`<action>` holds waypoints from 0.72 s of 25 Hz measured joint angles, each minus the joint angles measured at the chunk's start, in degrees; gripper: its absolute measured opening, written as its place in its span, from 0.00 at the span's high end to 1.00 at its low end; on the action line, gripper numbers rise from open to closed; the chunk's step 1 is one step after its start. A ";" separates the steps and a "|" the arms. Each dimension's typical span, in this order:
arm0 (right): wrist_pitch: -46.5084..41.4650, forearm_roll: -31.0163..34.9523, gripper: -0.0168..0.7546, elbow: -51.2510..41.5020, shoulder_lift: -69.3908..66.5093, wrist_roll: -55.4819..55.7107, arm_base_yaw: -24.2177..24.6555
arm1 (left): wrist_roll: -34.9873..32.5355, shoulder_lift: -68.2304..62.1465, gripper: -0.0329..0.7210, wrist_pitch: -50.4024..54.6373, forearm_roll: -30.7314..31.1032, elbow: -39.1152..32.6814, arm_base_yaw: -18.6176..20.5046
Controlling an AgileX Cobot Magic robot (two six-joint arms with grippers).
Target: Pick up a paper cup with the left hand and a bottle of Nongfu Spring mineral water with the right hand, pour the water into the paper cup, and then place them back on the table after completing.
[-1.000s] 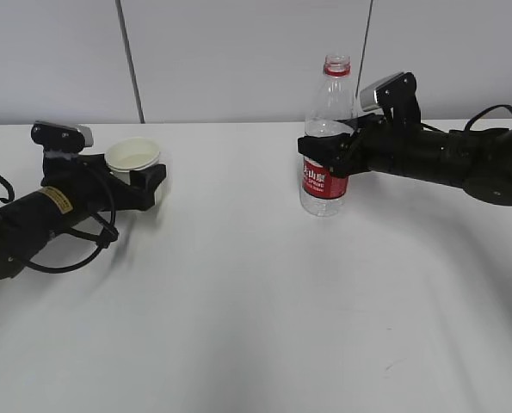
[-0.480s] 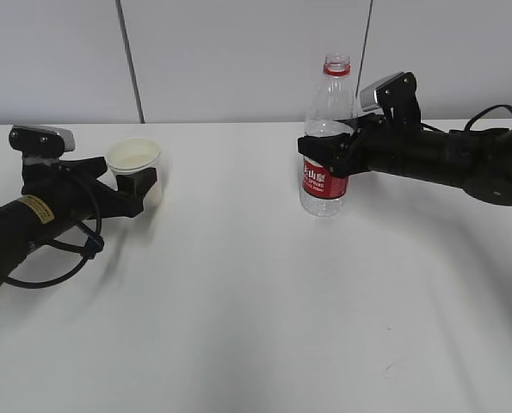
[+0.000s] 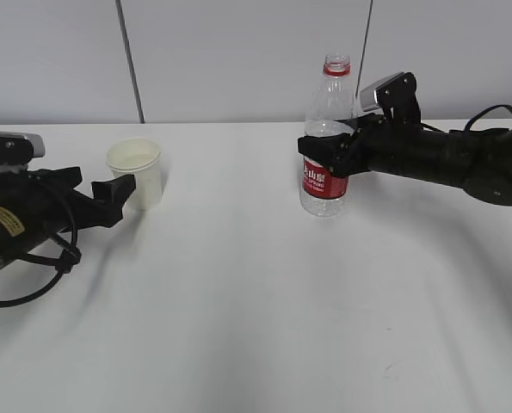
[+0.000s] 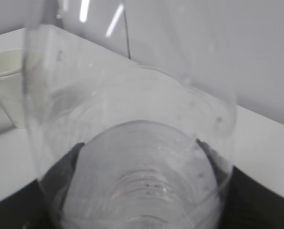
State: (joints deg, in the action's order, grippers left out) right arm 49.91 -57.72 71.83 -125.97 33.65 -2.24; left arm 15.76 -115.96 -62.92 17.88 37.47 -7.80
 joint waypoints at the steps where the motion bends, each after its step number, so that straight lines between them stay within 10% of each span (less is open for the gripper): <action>1: 0.00 0.00 0.35 0.00 0.00 0.00 0.00 | 0.00 0.72 0.18 0.04 -0.20 -0.83 0.00; 18: 0.00 0.10 0.34 0.00 -0.08 -0.11 0.00 | 0.00 5.33 0.18 -0.03 -0.60 -7.02 0.00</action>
State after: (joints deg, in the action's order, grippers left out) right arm 49.91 -57.62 71.83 -126.05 33.54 -2.24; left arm 15.76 -110.63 -62.95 17.28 30.45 -7.80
